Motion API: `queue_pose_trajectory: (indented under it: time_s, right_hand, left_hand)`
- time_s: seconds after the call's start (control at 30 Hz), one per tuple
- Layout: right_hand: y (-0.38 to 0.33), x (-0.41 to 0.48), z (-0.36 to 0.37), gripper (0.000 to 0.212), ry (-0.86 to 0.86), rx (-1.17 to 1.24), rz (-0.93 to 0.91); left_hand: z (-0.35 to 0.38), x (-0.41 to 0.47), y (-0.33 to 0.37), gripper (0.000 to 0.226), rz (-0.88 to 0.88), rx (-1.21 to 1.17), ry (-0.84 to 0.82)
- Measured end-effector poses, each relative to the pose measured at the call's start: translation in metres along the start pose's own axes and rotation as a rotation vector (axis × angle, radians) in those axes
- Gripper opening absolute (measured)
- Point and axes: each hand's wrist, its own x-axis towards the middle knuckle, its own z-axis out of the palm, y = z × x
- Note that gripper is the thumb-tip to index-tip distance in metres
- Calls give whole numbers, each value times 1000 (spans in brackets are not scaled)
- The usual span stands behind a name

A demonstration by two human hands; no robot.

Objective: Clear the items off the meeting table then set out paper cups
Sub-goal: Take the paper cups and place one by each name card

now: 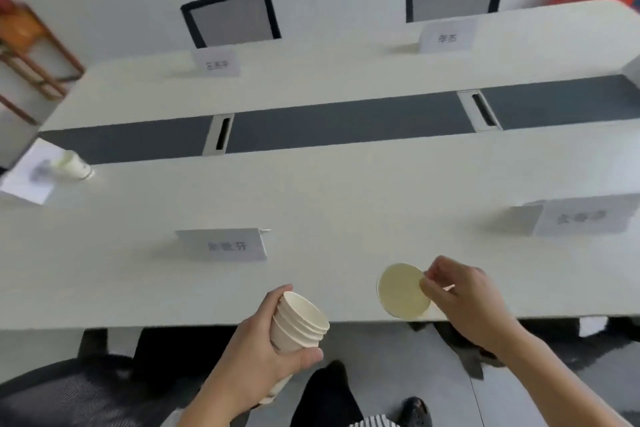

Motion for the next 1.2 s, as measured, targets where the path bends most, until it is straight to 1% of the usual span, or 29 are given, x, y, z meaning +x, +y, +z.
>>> queue_pose_trajectory:
  time_s: [0.1, 0.2, 0.37, 0.47, 0.6, 0.67, 0.77, 0.9, 0.97, 1.07, 1.13, 1.2]
  right_hand:
    - [-35, 51, 17, 18, -85, -43, -86]
    - [-74, 97, 41, 22, -147, -36, -144]
    - [-143, 173, 83, 17, -175, -20, -139]
    - [-183, 223, 114, 15, -172, -27, -157]
    - [-222, 285, 169, 17, -153, 20, -114]
    - [-235, 312, 197, 18, -159, 25, -67]
    - [-248, 344, 231, 16, -163, 32, -1]
    - [-252, 369, 254, 16, -158, 30, 40]
    - [-251, 376, 259, 20, -172, 26, 51]
    - [-250, 382, 259, 33, -189, 41, 46]
    - [-251, 383, 255, 40, -185, 47, 42]
    - [-249, 383, 249, 42, -171, 44, 42]
  left_hand:
    - [-17, 7, -16, 96, -72, -52, 73]
    - [-42, 26, -36, 91, -105, -90, 114]
    - [-98, 72, -63, 83, -140, -192, 177]
    - [-126, 99, -80, 73, -155, -261, 227]
    - [-146, 130, -100, 75, -195, -316, 248]
    - [-149, 144, -107, 77, -183, -316, 258]
    - [-146, 164, -113, 87, -191, -290, 256]
    - [-145, 184, -125, 93, -262, -263, 184]
    - [-148, 192, -128, 88, -296, -291, 148]
    - [-155, 207, -126, 70, -317, -352, 109]
    - [-159, 217, -123, 68, -309, -352, 91]
    - [-164, 229, -119, 68, -302, -343, 84]
